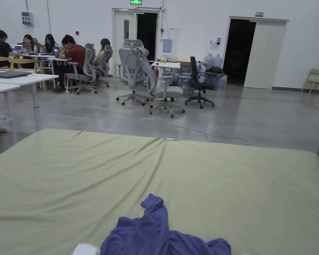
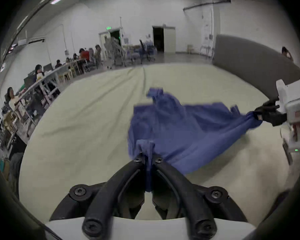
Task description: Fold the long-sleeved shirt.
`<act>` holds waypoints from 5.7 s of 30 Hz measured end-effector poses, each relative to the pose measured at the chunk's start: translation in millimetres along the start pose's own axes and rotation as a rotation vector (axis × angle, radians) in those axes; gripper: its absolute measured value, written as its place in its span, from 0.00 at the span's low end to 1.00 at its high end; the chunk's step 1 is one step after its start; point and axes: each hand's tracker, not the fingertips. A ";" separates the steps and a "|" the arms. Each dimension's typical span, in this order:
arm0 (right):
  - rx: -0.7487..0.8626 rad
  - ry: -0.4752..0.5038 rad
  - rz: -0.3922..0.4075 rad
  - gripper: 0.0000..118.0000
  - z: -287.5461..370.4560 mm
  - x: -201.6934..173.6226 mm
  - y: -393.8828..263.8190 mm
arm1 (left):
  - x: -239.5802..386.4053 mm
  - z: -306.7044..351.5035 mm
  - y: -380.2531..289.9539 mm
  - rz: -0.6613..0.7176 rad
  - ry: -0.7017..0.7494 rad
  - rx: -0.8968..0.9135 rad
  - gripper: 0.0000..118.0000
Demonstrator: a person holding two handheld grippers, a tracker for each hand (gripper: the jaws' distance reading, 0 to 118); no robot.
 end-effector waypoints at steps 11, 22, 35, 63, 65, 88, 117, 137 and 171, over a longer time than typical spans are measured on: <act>-0.196 0.174 -0.007 0.06 108.4 -90.8 -116.1 | 50.8 158.5 -118.1 0.040 -0.077 -0.214 0.03; 0.011 0.211 -0.379 0.95 154.1 -50.1 -135.7 | 39.7 184.1 -135.4 0.271 -0.071 -0.035 0.97; 0.152 0.324 -0.521 1.00 107.8 -67.5 -43.7 | 51.3 195.4 -121.8 0.431 -0.142 0.004 0.02; 0.163 0.297 -0.357 0.04 105.6 -52.4 59.7 | 49.2 202.6 -122.7 0.417 -0.125 0.063 0.02; 0.146 0.316 -0.291 0.04 140.2 -63.9 27.8 | 52.1 205.8 -123.5 0.409 -0.130 0.064 0.02; 0.144 0.240 -0.556 0.04 171.7 -84.1 -123.8 | 64.0 191.2 -123.0 0.440 -0.129 -0.014 0.02; 0.082 0.107 -0.686 1.00 6.1 50.6 -40.4 | 1.3 3.1 -35.9 0.337 0.078 -0.070 0.00; 0.288 0.144 -0.762 0.06 143.3 22.0 -81.4 | 0.7 146.8 -33.1 0.491 -0.031 0.222 0.00; 0.814 -0.180 -0.671 0.06 395.8 263.9 305.4 | -90.8 302.0 430.6 0.364 -0.003 0.912 0.00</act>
